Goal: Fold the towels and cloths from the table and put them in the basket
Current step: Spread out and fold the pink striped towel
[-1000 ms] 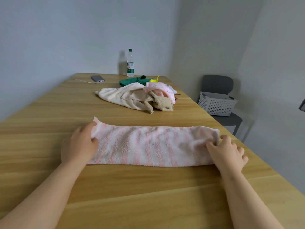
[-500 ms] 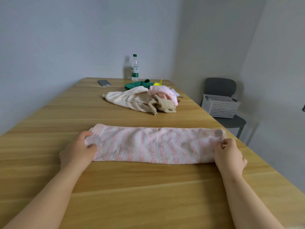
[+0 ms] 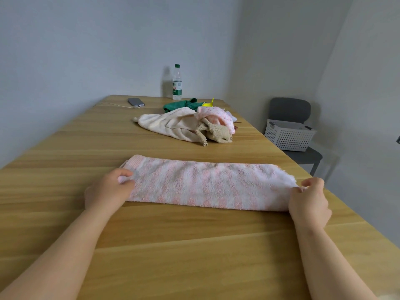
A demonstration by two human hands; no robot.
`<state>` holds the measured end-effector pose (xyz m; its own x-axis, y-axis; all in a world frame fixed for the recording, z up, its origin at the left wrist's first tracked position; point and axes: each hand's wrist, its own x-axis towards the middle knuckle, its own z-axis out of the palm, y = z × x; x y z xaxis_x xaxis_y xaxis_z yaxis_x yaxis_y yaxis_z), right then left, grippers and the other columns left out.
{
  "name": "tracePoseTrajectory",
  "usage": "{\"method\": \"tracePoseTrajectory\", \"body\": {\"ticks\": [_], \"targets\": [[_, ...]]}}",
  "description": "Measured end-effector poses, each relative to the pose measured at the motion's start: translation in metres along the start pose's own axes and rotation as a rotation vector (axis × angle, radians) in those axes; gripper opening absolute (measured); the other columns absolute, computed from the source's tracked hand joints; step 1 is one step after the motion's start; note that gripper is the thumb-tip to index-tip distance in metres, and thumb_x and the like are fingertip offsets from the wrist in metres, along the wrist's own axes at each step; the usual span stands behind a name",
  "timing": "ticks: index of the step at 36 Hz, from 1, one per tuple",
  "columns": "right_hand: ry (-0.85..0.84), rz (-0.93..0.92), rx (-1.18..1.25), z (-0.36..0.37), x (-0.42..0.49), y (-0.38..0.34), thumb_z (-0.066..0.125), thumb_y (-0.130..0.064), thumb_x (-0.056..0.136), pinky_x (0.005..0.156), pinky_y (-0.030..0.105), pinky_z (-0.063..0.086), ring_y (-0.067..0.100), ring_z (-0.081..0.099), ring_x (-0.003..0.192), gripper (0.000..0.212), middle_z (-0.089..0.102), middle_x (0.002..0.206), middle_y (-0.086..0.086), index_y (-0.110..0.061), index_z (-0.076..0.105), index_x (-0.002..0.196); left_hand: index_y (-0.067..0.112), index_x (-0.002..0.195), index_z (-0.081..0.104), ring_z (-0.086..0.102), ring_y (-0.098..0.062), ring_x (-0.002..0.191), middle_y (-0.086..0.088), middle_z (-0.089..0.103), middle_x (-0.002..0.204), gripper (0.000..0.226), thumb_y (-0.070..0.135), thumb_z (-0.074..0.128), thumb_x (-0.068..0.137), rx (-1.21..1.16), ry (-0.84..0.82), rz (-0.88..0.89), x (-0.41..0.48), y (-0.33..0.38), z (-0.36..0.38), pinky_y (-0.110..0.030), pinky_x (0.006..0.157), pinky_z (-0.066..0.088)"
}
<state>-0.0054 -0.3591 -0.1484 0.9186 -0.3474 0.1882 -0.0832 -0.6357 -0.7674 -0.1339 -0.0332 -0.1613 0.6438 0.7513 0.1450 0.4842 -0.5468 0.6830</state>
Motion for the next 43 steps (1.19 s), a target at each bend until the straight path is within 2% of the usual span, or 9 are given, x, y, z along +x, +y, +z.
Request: {"method": "tracePoseTrajectory", "body": {"ticks": [5,8,11,19,23,29,33,39,43], "targets": [[0.073,-0.166,-0.251,0.006,-0.006,-0.002,0.047,-0.004,0.086,0.1,0.041,0.022,0.033,0.036,0.12,0.036,0.047,0.131,0.014,-0.017,0.055,0.119,0.035,0.105,0.054,0.056,-0.021,0.069,0.011,0.053,0.077,0.021,0.026,0.056,0.087,-0.058,-0.047,0.026,0.001,0.005,0.003,-0.03,0.064,0.037],[0.061,-0.435,-0.299,0.014,-0.019,-0.016,0.053,-0.01,0.087,0.094,0.038,0.026,0.031,0.04,0.119,0.033,0.053,0.13,0.009,-0.017,0.06,0.119,0.03,0.121,0.052,0.057,-0.027,0.08,-0.001,0.064,0.098,0.033,0.025,0.053,0.088,0.055,-0.049,0.034,0.001,0.005,0.005,-0.032,0.077,0.041],[-0.18,-0.62,-0.387,0.032,-0.036,-0.029,0.046,-0.032,0.094,0.096,0.034,0.028,0.022,0.043,0.121,0.032,0.052,0.133,-0.005,-0.028,0.055,0.125,0.029,0.127,0.049,0.057,-0.029,0.1,-0.004,0.064,0.111,0.039,0.027,0.054,0.089,0.128,-0.051,0.041,0.001,0.005,0.004,-0.037,0.094,0.04],[-0.302,-0.562,-0.467,0.043,-0.03,-0.023,0.031,-0.031,0.1,0.104,0.033,0.023,0.015,0.036,0.131,0.035,0.052,0.133,-0.013,-0.031,0.054,0.126,0.031,0.113,0.058,0.056,-0.024,0.102,0.001,0.059,0.121,0.028,0.029,0.063,0.085,-0.043,-0.132,0.03,0.001,0.005,0.001,-0.036,0.092,0.044],[-0.213,-0.626,-0.575,0.036,-0.026,-0.023,0.032,-0.011,0.095,0.111,0.034,0.011,0.018,0.016,0.143,0.045,0.044,0.14,-0.01,-0.032,0.052,0.13,0.032,0.088,0.064,0.054,-0.016,0.088,0.01,0.062,0.093,0.012,0.03,0.053,0.092,-0.216,-0.188,0.056,-0.001,0.011,0.004,-0.031,0.075,0.042],[-0.546,-0.792,-0.28,0.042,-0.046,-0.038,0.045,-0.033,0.097,0.1,0.025,0.027,0.005,0.044,0.125,0.032,0.053,0.132,-0.018,-0.033,0.056,0.126,0.042,0.078,0.059,0.058,-0.023,0.088,0.003,0.066,0.094,0.03,0.02,0.046,0.095,-0.234,-0.186,0.149,-0.002,0.009,0.012,-0.03,0.074,0.042],[-0.535,-0.763,-0.239,0.043,-0.043,-0.033,0.047,-0.036,0.096,0.101,0.03,0.034,0.008,0.05,0.115,0.027,0.06,0.12,-0.014,-0.026,0.064,0.115,0.03,0.095,0.062,0.047,-0.018,0.068,-0.004,0.058,0.086,0.03,0.018,0.035,0.099,-0.212,-0.111,0.141,-0.002,0.012,0.012,-0.028,0.059,0.034],[-0.482,-0.73,-0.209,0.045,-0.043,-0.029,0.05,-0.036,0.094,0.092,0.031,0.041,0.013,0.055,0.096,0.025,0.065,0.1,-0.006,-0.019,0.067,0.102,0.024,0.127,0.048,0.045,-0.029,0.118,-0.001,0.056,0.127,0.046,0.053,0.042,0.091,0.296,-0.043,0.049,-0.004,0.015,0.011,-0.037,0.097,0.034],[-0.468,-0.763,-0.236,0.047,-0.043,-0.029,0.049,-0.036,0.094,0.088,0.027,0.035,0.009,0.048,0.089,0.021,0.055,0.089,-0.014,-0.022,0.063,0.099,0.026,0.108,0.056,0.04,-0.03,0.122,-0.007,0.052,0.124,0.044,0.062,0.047,0.084,0.359,-0.083,-0.027,-0.001,0.026,0.011,-0.038,0.098,0.029]]}}
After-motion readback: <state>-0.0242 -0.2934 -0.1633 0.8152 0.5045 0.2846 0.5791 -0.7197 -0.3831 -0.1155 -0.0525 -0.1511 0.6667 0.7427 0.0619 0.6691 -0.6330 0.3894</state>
